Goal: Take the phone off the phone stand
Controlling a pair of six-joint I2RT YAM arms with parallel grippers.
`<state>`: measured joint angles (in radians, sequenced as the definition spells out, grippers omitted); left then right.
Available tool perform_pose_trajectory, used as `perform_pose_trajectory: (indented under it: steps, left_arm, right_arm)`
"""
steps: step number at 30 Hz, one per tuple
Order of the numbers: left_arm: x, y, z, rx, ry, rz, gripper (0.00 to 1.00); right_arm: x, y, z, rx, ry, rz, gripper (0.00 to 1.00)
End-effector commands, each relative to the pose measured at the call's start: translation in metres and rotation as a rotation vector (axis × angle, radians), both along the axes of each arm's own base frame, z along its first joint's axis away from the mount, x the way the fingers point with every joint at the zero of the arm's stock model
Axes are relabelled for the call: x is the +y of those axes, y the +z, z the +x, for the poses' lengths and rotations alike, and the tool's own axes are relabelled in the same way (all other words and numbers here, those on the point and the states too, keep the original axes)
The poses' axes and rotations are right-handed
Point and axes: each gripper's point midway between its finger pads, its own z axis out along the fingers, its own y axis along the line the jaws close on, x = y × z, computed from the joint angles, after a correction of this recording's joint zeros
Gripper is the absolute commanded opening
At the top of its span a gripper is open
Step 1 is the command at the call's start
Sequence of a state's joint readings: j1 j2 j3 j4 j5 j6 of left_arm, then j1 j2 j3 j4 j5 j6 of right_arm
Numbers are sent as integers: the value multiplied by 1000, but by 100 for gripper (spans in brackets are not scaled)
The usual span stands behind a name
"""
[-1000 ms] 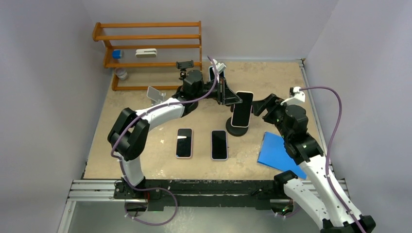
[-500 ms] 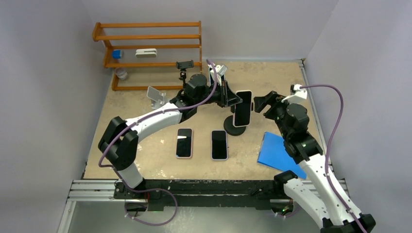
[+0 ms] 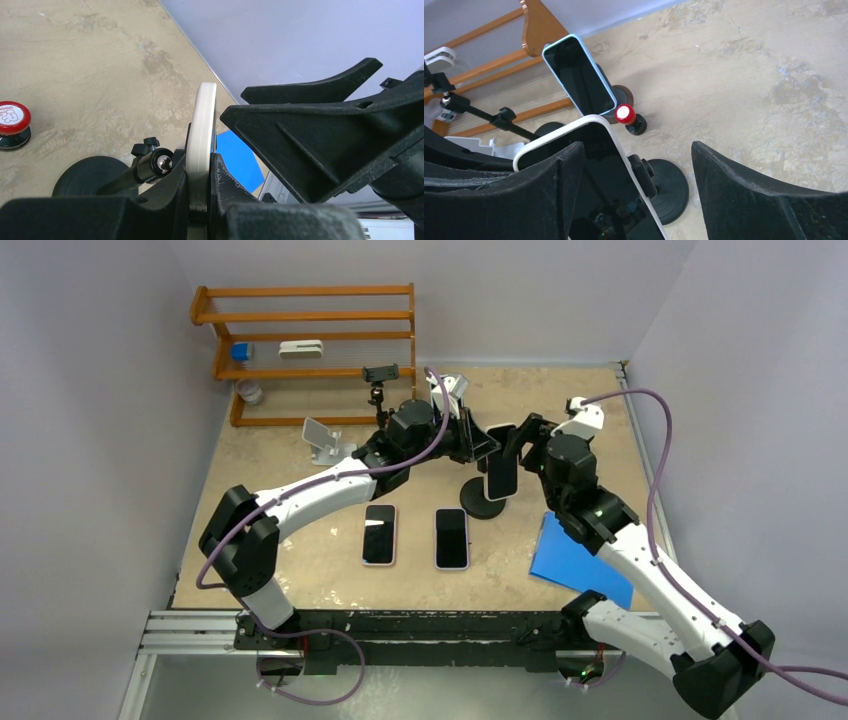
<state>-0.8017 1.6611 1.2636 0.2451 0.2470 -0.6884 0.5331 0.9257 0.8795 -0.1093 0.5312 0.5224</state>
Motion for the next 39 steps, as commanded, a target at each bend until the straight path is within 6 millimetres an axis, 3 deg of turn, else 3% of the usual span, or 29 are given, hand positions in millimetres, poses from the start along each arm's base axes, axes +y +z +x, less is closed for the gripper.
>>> perform_pose_trajectory:
  steps: [1, 4, 8, 10, 15, 22, 25, 27, 33, 39]
  left_arm:
    - [14, 25, 12, -63, 95, -4, 0]
    - [13, 27, 14, -61, 100, 0, 0]
    - [13, 28, 15, -49, 110, -4, 0]
    - [14, 29, 15, -42, 114, -7, 0]
    - [14, 31, 13, -42, 113, -11, 0]
    - [13, 28, 9, -22, 94, -12, 0]
    - [12, 26, 8, -12, 86, -13, 0]
    - [13, 26, 7, -12, 83, -13, 0]
    - [16, 34, 5, -30, 83, -21, 38]
    - [20, 50, 4, -71, 86, -38, 53]
  right_arm:
    - [-21, 27, 0, -69, -142, 0, 82]
    - [-9, 22, -7, -93, -77, 100, 87]
    - [23, 24, -22, -118, 157, 100, 98]
    - [21, 27, -22, -131, 170, 49, 99]
    - [33, 1, -29, -32, 258, 3, 99]
    - [51, -12, -40, -15, 387, 3, 98]
    - [52, -21, -38, 23, 385, -15, 99]
    - [47, -16, -37, 14, 356, -8, 99]
    - [39, 7, -39, -34, 317, 16, 99]
    - [38, 19, -39, -39, 317, 13, 99]
